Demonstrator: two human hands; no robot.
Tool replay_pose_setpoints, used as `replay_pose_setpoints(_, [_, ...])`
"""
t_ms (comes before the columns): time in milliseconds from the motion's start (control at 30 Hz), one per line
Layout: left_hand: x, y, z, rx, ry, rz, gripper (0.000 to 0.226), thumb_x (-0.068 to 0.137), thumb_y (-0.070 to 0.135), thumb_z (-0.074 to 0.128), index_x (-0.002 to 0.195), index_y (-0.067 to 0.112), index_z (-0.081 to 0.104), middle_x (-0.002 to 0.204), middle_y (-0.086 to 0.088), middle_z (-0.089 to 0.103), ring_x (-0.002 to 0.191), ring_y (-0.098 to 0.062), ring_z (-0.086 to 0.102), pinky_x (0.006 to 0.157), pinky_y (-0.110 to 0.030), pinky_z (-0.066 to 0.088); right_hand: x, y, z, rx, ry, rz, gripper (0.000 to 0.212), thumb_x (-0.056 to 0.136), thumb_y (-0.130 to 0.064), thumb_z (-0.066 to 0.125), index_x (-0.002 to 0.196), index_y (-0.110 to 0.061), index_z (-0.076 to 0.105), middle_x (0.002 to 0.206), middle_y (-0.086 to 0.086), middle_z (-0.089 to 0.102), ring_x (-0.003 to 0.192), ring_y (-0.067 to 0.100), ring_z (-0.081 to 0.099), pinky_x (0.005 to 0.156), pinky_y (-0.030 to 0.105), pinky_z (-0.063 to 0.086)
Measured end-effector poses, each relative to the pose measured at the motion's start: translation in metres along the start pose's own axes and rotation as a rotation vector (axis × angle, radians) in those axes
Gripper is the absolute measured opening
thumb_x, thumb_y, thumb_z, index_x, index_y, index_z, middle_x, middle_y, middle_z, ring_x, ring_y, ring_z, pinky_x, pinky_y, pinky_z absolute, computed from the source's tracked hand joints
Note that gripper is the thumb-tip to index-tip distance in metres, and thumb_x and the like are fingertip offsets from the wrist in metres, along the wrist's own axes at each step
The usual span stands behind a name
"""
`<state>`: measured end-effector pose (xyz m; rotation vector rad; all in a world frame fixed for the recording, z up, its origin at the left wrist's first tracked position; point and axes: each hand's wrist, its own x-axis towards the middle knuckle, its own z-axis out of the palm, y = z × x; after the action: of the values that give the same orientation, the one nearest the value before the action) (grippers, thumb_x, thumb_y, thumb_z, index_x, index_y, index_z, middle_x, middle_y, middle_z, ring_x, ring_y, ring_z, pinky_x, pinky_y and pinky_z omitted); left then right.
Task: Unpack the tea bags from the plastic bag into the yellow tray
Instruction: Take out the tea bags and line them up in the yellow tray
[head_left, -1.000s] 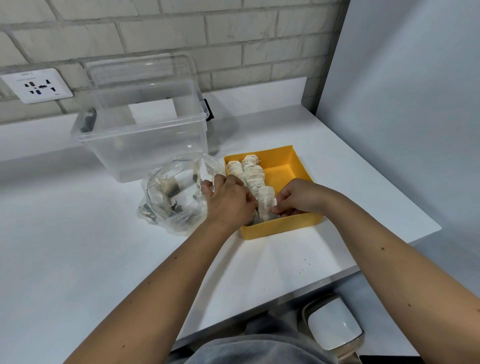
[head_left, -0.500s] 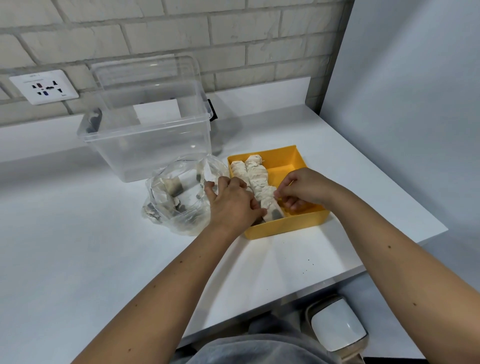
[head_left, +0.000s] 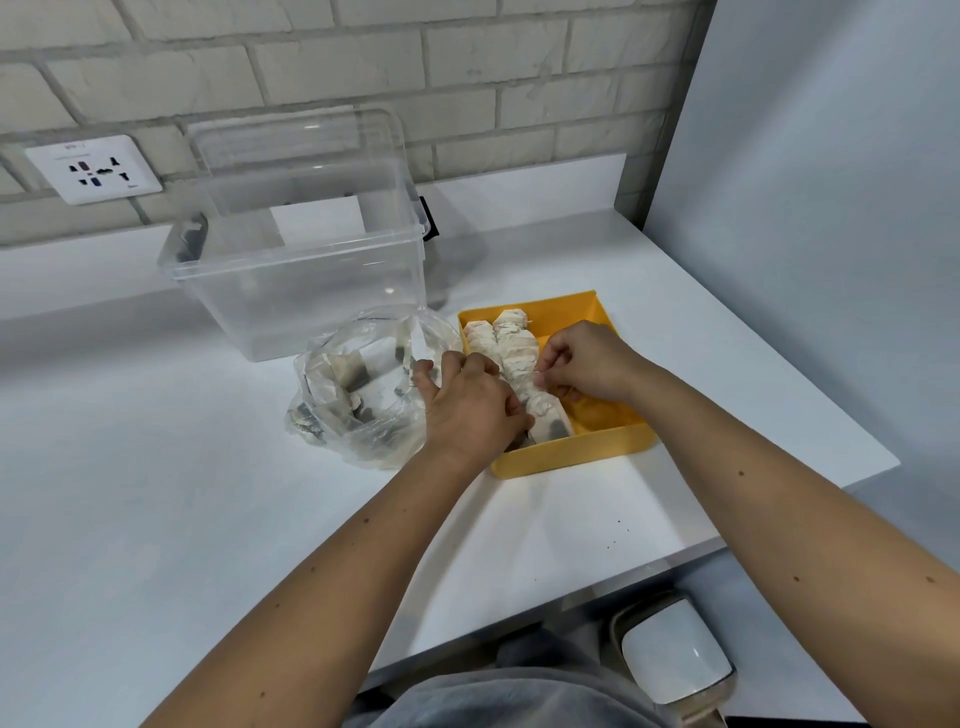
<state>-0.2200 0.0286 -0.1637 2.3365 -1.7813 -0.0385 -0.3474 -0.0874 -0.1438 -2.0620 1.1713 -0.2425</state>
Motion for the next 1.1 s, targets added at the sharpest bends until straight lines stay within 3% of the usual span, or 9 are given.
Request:
replay_pose_setpoints(133, [0.000, -0.002, -0.007, -0.042, 0.010, 0.012, 0.028, 0.084, 0.055, 0.063, 0.093, 0.032, 0.076, 0.133, 0.009, 0.053, 0.132, -0.021, 0.031, 0.110, -0.050, 0.007, 0.001, -0.002, 0.001, -0.049, 0.011, -0.017, 0.017, 0.075, -0.013, 0.083, 0.086, -0.010, 0.070, 0.073, 0.003, 0.070, 0.069, 0.020, 0.069, 0.067, 0.035, 0.061])
replay_pose_setpoints(300, [-0.007, -0.049, -0.050, -0.454, 0.124, 0.005, 0.007, 0.079, 0.045, 0.076, 0.080, 0.038, 0.075, 0.113, 0.014, 0.066, 0.112, -0.007, 0.052, 0.101, -0.033, 0.027, -0.005, -0.005, -0.015, -0.024, 0.028, -0.015, 0.030, 0.075, -0.016, 0.083, 0.101, -0.016, 0.068, 0.083, 0.006, 0.072, 0.071, 0.016, 0.068, 0.064, 0.026, 0.059])
replay_pose_setpoints(367, [-0.016, -0.077, -0.073, -0.606, 0.162, -0.076, 0.008, 0.078, 0.031, 0.080, 0.077, 0.036, 0.074, 0.097, 0.013, 0.071, 0.089, -0.002, 0.063, 0.084, -0.015, 0.042, -0.008, -0.012, -0.020, -0.028, 0.046, -0.030, 0.024, 0.079, -0.020, 0.080, 0.101, -0.017, 0.069, 0.083, 0.002, 0.071, 0.067, 0.012, 0.066, 0.059, 0.020, 0.055])
replay_pose_setpoints(433, [-0.024, -0.104, -0.092, -0.676, 0.183, -0.190, 0.007, 0.081, 0.023, 0.079, 0.078, 0.029, 0.076, 0.085, 0.016, 0.072, 0.078, 0.002, 0.066, 0.066, -0.002, 0.041, -0.009, -0.025, -0.020, 0.002, 0.072, -0.069, 0.022, 0.080, -0.022, 0.079, 0.100, -0.016, 0.070, 0.083, 0.002, 0.072, 0.068, 0.013, 0.067, 0.059, 0.018, 0.055])
replay_pose_setpoints(567, [-0.034, -0.140, -0.103, -0.771, 0.162, -0.339, 0.006, 0.086, 0.021, 0.074, 0.085, 0.026, 0.077, 0.075, 0.005, 0.075, 0.074, -0.014, 0.072, 0.071, -0.019, 0.054, -0.006, -0.069, 0.002, 0.164, 0.072, -0.197, 0.013, 0.080, -0.018, 0.078, 0.091, -0.015, 0.072, 0.080, 0.009, 0.071, 0.070, 0.020, 0.069, 0.068, 0.030, 0.058])
replay_pose_setpoints(633, [-0.035, -0.145, -0.095, -0.752, 0.134, -0.341, 0.009, 0.086, 0.017, 0.073, 0.087, 0.023, 0.078, 0.078, 0.003, 0.076, 0.075, -0.019, 0.072, 0.075, -0.024, 0.057, 0.000, -0.095, 0.026, 0.179, 0.024, -0.273, 0.008, 0.080, -0.016, 0.078, 0.086, -0.018, 0.073, 0.078, 0.005, 0.071, 0.069, 0.017, 0.067, 0.068, 0.025, 0.055])
replay_pose_setpoints(733, [-0.035, -0.139, -0.078, -0.601, 0.119, -0.286, 0.013, 0.084, 0.014, 0.073, 0.093, 0.022, 0.079, 0.089, 0.006, 0.076, 0.081, -0.008, 0.069, 0.070, -0.006, 0.047, 0.018, -0.122, 0.066, -0.068, -0.050, -0.385, 0.013, 0.083, -0.013, 0.075, 0.095, -0.018, 0.076, 0.093, -0.002, 0.073, 0.083, 0.008, 0.065, 0.072, 0.013, 0.048])
replay_pose_setpoints(867, [-0.036, -0.134, -0.057, -0.404, 0.028, -0.262, 0.019, 0.083, 0.021, 0.072, 0.099, 0.030, 0.076, 0.097, 0.012, 0.074, 0.094, -0.009, 0.066, 0.081, -0.026, 0.050, 0.049, -0.124, 0.101, -0.580, -0.138, -0.386, 0.026, 0.087, -0.010, 0.065, 0.113, -0.014, 0.071, 0.117, 0.007, 0.066, 0.109, 0.023, 0.060, 0.086, 0.027, 0.044])
replay_pose_setpoints(1100, [-0.044, -0.135, -0.047, -0.165, 0.052, -0.216, 0.022, 0.089, 0.033, 0.063, 0.111, 0.030, 0.068, 0.101, 0.011, 0.073, 0.100, -0.016, 0.062, 0.085, -0.020, 0.030, 0.064, -0.128, 0.113, -0.893, -0.196, -0.359, 0.014, 0.086, -0.010, 0.061, 0.096, -0.008, 0.070, 0.102, 0.010, 0.066, 0.092, 0.028, 0.063, 0.072, 0.026, 0.039])
